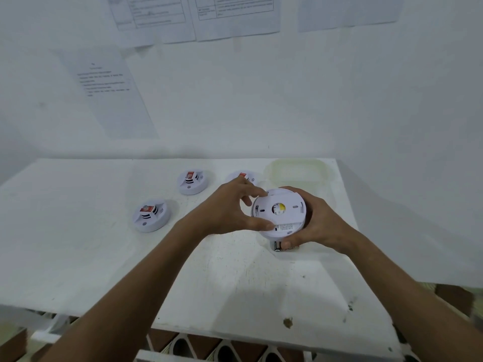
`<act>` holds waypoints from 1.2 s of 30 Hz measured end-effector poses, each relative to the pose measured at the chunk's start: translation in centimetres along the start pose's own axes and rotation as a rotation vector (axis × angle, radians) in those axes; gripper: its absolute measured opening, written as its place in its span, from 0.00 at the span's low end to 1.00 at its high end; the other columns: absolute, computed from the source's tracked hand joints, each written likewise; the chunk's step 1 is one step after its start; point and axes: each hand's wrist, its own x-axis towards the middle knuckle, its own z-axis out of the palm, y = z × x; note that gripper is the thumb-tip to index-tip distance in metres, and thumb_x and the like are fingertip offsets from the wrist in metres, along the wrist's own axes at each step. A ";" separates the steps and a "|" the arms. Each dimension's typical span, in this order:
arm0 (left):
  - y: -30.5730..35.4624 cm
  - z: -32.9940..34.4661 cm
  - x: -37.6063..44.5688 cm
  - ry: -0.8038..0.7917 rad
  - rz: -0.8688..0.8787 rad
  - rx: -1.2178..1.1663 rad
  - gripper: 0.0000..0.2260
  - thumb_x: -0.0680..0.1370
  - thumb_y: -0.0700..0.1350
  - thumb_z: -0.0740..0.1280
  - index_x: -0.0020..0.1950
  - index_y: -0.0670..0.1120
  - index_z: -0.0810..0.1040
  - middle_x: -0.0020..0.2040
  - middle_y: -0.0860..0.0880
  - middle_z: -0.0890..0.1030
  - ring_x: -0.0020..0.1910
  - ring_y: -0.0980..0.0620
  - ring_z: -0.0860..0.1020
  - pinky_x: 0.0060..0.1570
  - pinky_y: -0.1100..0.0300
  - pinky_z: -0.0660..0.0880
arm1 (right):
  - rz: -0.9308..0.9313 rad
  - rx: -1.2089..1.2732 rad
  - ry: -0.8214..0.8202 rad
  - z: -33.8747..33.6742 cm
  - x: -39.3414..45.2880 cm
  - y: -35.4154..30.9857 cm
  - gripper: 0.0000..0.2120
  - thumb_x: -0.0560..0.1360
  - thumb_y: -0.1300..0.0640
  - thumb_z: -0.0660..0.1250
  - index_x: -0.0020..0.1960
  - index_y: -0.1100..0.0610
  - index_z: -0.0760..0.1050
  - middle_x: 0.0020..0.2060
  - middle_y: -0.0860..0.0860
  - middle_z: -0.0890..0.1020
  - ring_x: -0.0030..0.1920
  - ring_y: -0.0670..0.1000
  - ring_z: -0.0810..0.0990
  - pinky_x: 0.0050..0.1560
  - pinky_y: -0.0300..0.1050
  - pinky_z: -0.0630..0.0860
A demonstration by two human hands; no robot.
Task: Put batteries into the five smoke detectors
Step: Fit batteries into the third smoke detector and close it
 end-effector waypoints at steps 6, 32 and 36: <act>0.4 -0.2 0.2 0.006 -0.016 0.075 0.28 0.63 0.61 0.78 0.60 0.53 0.79 0.56 0.57 0.72 0.50 0.60 0.75 0.44 0.68 0.74 | 0.004 -0.017 0.001 0.1 0.1 0.2 0.45 0.54 0.63 0.85 0.69 0.50 0.72 0.59 0.48 0.81 0.61 0.50 0.79 0.57 0.45 0.79; 0.6 0.3 -0.6 -0.021 -0.026 0.035 0.31 0.66 0.61 0.76 0.66 0.54 0.74 0.64 0.56 0.74 0.49 0.59 0.79 0.49 0.60 0.79 | -0.005 -0.050 0.036 0.3 0.4 0.1 0.45 0.53 0.55 0.85 0.68 0.48 0.72 0.59 0.44 0.80 0.63 0.51 0.77 0.61 0.49 0.79; 0.4 0.1 -0.2 -0.034 -0.060 0.001 0.29 0.65 0.59 0.77 0.64 0.55 0.75 0.60 0.58 0.75 0.48 0.59 0.79 0.47 0.61 0.80 | 0.000 -0.037 0.026 0.5 0.5 0.1 0.46 0.52 0.53 0.85 0.68 0.47 0.72 0.59 0.45 0.81 0.63 0.51 0.78 0.60 0.51 0.80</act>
